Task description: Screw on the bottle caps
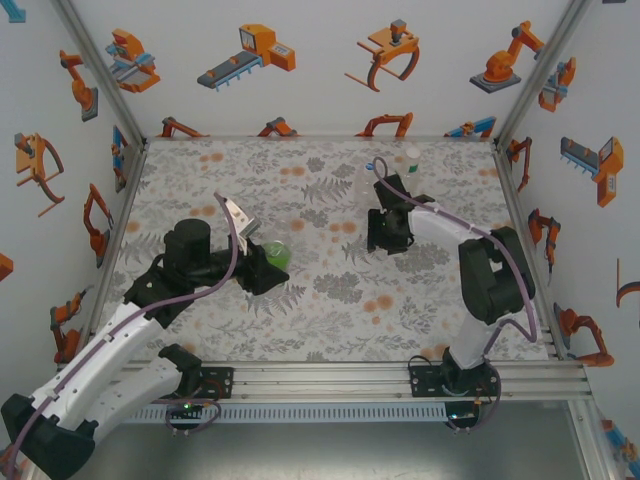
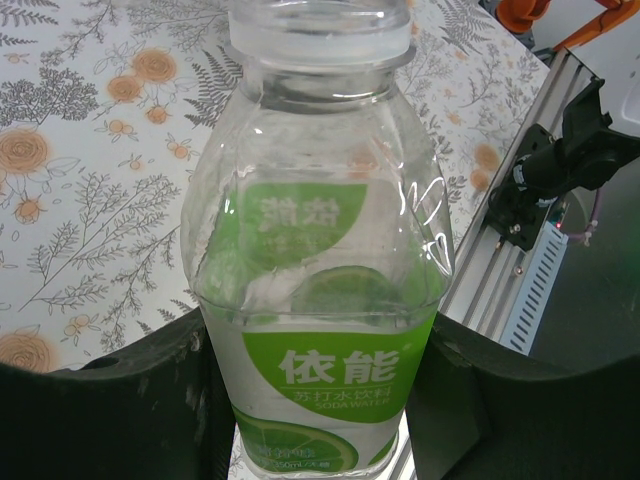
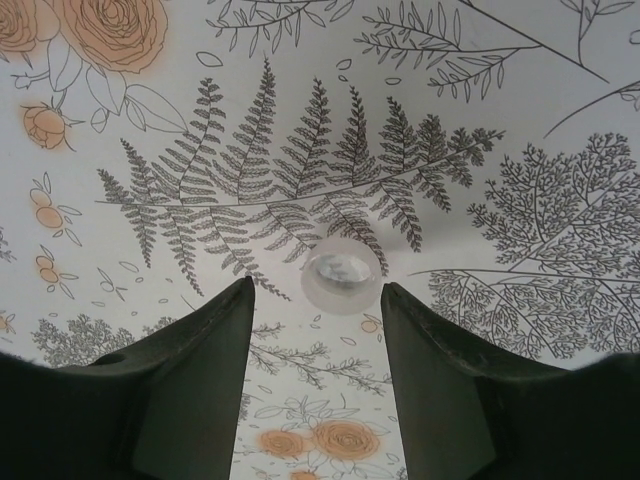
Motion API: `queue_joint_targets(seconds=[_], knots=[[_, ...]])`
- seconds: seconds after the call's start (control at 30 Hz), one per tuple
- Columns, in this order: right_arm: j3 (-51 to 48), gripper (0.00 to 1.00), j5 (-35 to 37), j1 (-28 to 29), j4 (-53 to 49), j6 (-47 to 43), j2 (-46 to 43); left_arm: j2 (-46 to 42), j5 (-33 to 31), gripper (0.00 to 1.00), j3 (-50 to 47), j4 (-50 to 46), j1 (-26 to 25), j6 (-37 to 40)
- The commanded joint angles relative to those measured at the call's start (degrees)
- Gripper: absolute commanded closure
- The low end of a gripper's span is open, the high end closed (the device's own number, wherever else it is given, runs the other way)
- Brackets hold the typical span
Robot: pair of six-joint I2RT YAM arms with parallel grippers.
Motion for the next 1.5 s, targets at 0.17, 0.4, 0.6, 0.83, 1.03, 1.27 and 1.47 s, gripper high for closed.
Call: queue_joint_targets(seconds=[0.17, 0.4, 0.6, 0.83, 1.03, 1.27, 1.47], knots=[[-0.8, 0.51, 1.83, 0.4, 0.99, 0.85, 2.15, 0.11, 1.39, 0.92, 0.68, -0.23, 0.19, 0.89], [-1.44, 0.54, 2.21, 0.39, 1.5, 0.66, 3.17, -0.21, 1.3, 0.92, 0.14, -0.19, 0.21, 0.72], [-1.63, 0.61, 2.16, 0.47, 1.82, 0.57, 3.65, 0.1, 1.3, 0.92, 0.29, -0.17, 0.22, 0.63], [-1.68, 0.67, 1.93, 0.73, 1.15, 0.57, 3.09, 0.47, 1.31, 0.92, 0.45, -0.26, 0.18, 0.61], [-1.83, 0.67, 4.01, 5.53, -2.35, 1.07, -0.53, 0.33, 0.98, 0.92, 0.23, -0.1, 0.19, 0.28], [-2.3, 0.66, 7.02, 15.48, -5.42, 5.05, -2.53, 0.23, 1.05, 0.92, 0.21, 0.42, 0.1, -0.36], [-1.52, 0.65, 7.42, 21.95, -5.43, 8.33, 0.04, 0.3, 1.13, 0.92, 0.28, 0.4, 0.07, -0.6]])
